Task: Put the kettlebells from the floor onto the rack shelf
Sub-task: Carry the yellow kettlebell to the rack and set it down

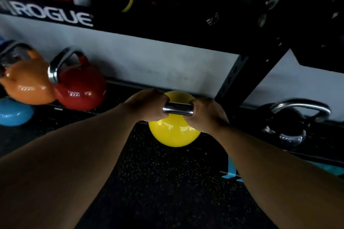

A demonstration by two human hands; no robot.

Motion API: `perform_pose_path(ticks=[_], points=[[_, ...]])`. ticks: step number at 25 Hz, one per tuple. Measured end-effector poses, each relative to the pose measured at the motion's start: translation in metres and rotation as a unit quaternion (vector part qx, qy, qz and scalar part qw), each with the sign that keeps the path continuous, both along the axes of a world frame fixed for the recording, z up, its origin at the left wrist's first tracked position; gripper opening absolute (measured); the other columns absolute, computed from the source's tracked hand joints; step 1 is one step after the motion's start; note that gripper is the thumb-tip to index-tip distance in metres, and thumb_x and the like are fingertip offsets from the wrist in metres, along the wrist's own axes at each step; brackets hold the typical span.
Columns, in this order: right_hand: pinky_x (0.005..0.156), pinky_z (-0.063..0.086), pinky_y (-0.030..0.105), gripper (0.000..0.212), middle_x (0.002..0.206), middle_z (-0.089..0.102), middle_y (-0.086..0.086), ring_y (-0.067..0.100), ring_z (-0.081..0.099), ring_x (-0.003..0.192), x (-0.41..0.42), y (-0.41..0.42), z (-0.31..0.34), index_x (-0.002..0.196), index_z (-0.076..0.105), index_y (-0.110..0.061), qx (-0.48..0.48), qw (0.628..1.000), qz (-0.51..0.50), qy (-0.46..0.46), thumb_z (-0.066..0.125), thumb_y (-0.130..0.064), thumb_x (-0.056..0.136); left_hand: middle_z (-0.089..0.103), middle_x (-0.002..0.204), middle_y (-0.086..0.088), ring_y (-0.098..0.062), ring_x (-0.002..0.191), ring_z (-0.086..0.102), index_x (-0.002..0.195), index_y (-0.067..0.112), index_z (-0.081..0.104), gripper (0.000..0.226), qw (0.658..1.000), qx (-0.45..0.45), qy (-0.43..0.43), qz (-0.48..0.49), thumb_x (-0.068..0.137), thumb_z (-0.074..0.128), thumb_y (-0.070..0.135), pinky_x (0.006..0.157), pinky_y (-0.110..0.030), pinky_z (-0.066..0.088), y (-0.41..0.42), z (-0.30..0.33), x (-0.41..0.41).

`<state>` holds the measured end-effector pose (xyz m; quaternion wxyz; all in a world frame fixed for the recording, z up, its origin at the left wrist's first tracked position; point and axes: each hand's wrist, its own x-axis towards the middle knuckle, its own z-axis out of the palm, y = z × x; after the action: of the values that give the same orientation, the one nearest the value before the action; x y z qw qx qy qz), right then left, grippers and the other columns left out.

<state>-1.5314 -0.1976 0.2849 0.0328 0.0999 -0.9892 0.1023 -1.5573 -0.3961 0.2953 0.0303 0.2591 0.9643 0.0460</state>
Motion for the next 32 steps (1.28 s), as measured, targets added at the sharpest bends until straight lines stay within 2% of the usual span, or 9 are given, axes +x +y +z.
perform_pose_path(ticks=[4, 10, 13, 16, 19, 21, 24, 27, 32], points=[[0.069, 0.054, 0.037, 0.029, 0.092, 0.073, 0.014, 0.039, 0.068, 0.087, -0.036, -0.003, 0.001, 0.095, 0.070, -0.018, -0.032, 0.999, -0.039, -0.009, 0.061, -0.034, 0.073, 0.069, 0.083, -0.011, -0.033, 0.074, 0.064, 0.087, 0.019, 0.066, 0.019, 0.999, 0.021, 0.009, -0.024, 0.073, 0.063, 0.033, 0.056, -0.030, 0.043, -0.001, 0.000, -0.045], [0.068, 0.055, 0.039, 0.023, 0.092, 0.072, 0.016, 0.040, 0.067, 0.087, -0.064, -0.007, -0.030, 0.095, 0.069, -0.015, -0.059, 0.996, -0.068, -0.024, 0.062, -0.027, 0.077, 0.069, 0.086, -0.013, -0.036, 0.077, 0.064, 0.093, 0.016, 0.067, 0.023, 0.999, 0.036, -0.011, -0.025, 0.077, 0.066, 0.032, 0.058, -0.029, 0.037, 0.003, -0.037, -0.083], [0.067, 0.052, 0.034, 0.023, 0.090, 0.074, 0.015, 0.037, 0.069, 0.087, -0.078, -0.003, -0.033, 0.097, 0.070, -0.014, -0.090, 0.993, -0.082, -0.007, 0.066, -0.023, 0.076, 0.069, 0.084, -0.013, -0.034, 0.075, 0.064, 0.091, 0.015, 0.067, 0.022, 0.997, 0.076, -0.010, -0.016, 0.075, 0.068, 0.031, 0.057, -0.029, 0.040, 0.007, -0.041, -0.098], [0.062, 0.040, 0.026, 0.018, 0.085, 0.074, 0.015, 0.035, 0.069, 0.082, -0.093, -0.001, -0.034, 0.093, 0.070, -0.013, -0.100, 0.991, -0.088, 0.015, 0.068, -0.016, 0.075, 0.069, 0.085, -0.013, -0.034, 0.077, 0.064, 0.093, 0.015, 0.064, 0.023, 0.993, 0.113, -0.025, 0.016, 0.076, 0.069, 0.030, 0.061, -0.034, 0.050, 0.010, -0.047, -0.112], [0.059, 0.039, 0.026, 0.013, 0.080, 0.070, 0.015, 0.032, 0.066, 0.076, -0.105, -0.003, -0.038, 0.089, 0.063, -0.011, -0.126, 0.986, -0.106, 0.021, 0.068, -0.008, 0.077, 0.069, 0.089, -0.012, -0.030, 0.079, 0.063, 0.098, 0.013, 0.065, 0.023, 0.984, 0.170, -0.031, 0.042, 0.078, 0.071, 0.023, 0.063, -0.032, 0.047, 0.015, -0.054, -0.123], [0.055, 0.038, 0.027, 0.017, 0.071, 0.061, 0.010, 0.030, 0.061, 0.069, -0.113, -0.002, -0.040, 0.082, 0.054, -0.015, -0.148, 0.981, -0.125, 0.025, 0.065, -0.003, 0.078, 0.069, 0.087, -0.013, -0.032, 0.080, 0.064, 0.094, 0.013, 0.065, 0.019, 0.980, 0.193, -0.017, 0.056, 0.078, 0.070, 0.021, 0.062, -0.031, 0.041, 0.022, -0.056, -0.131], [0.056, 0.037, 0.027, 0.015, 0.072, 0.055, 0.005, 0.026, 0.055, 0.066, -0.128, 0.003, -0.042, 0.092, 0.058, -0.013, -0.168, 0.976, -0.137, 0.005, 0.062, -0.003, 0.081, 0.068, 0.086, -0.015, -0.034, 0.081, 0.063, 0.092, 0.014, 0.064, 0.017, 0.977, 0.198, -0.013, 0.076, 0.077, 0.069, 0.021, 0.061, -0.034, 0.044, 0.028, -0.058, -0.146], [0.059, 0.033, 0.026, 0.024, 0.076, 0.053, 0.004, 0.023, 0.051, 0.068, -0.138, 0.008, -0.044, 0.107, 0.061, -0.008, -0.167, 0.976, -0.141, 0.002, 0.060, -0.005, 0.083, 0.067, 0.085, -0.015, -0.034, 0.081, 0.063, 0.093, 0.014, 0.064, 0.016, 0.976, 0.204, -0.019, 0.072, 0.077, 0.067, 0.019, 0.062, -0.034, 0.045, 0.031, -0.061, -0.157], [0.058, 0.032, 0.026, 0.023, 0.079, 0.053, 0.005, 0.023, 0.049, 0.070, -0.137, 0.010, -0.046, 0.103, 0.060, -0.008, -0.169, 0.976, -0.139, 0.008, 0.056, -0.003, 0.081, 0.067, 0.088, -0.014, -0.033, 0.082, 0.062, 0.099, 0.013, 0.063, 0.020, 0.977, 0.209, -0.011, 0.050, 0.081, 0.066, 0.020, 0.062, -0.031, 0.040, 0.031, -0.061, -0.155]])
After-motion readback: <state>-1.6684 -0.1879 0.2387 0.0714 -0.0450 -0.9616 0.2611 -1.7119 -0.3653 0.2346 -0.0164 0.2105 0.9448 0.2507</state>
